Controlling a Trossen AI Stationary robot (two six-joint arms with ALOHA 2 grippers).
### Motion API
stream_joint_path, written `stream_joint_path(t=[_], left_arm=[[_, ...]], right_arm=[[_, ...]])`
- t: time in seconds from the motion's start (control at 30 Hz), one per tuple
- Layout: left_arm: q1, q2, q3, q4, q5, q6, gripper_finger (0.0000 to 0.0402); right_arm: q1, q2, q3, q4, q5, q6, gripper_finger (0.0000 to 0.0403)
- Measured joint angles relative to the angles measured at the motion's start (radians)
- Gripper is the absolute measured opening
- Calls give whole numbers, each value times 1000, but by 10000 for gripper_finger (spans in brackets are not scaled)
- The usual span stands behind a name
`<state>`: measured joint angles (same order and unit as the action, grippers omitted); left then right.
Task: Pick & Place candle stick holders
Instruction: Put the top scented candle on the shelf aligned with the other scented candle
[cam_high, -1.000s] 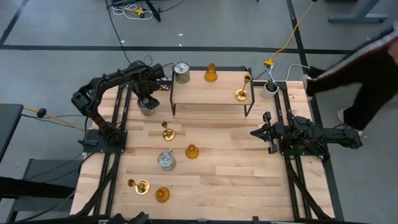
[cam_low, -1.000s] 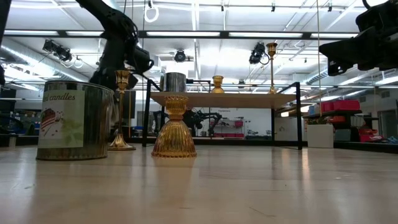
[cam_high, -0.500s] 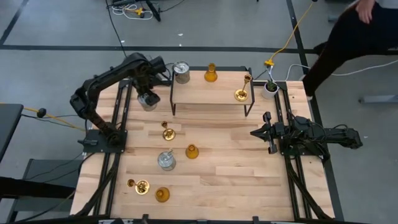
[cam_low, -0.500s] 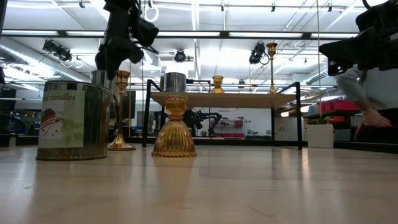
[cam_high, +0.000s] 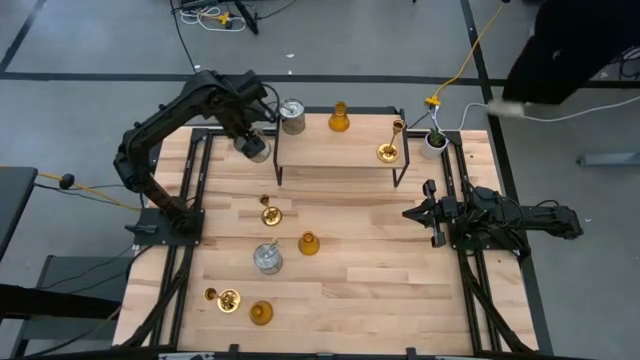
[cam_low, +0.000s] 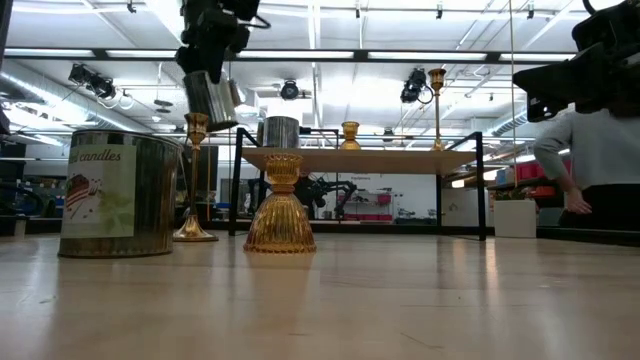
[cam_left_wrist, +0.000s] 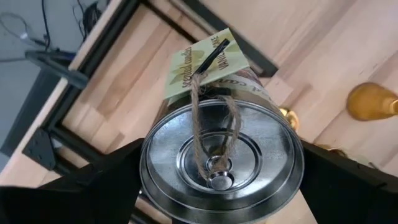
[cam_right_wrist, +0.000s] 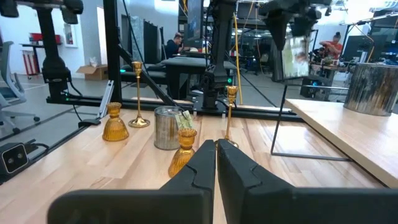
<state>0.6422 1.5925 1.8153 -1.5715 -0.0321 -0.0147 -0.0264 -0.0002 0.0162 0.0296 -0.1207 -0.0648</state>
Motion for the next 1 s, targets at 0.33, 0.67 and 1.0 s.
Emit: stream_joint_path(t=[0.33, 0.67, 1.0], left_arm=[[-69, 2, 39, 3, 2, 0, 375], [-132, 9, 53, 38, 3, 0, 375], [-160, 128, 273, 37, 3, 38, 375]], right_arm=[[0, 0, 0, 0, 0, 0, 22], [0, 0, 0, 0, 0, 0, 22], [0, 0, 0, 0, 0, 0, 22]])
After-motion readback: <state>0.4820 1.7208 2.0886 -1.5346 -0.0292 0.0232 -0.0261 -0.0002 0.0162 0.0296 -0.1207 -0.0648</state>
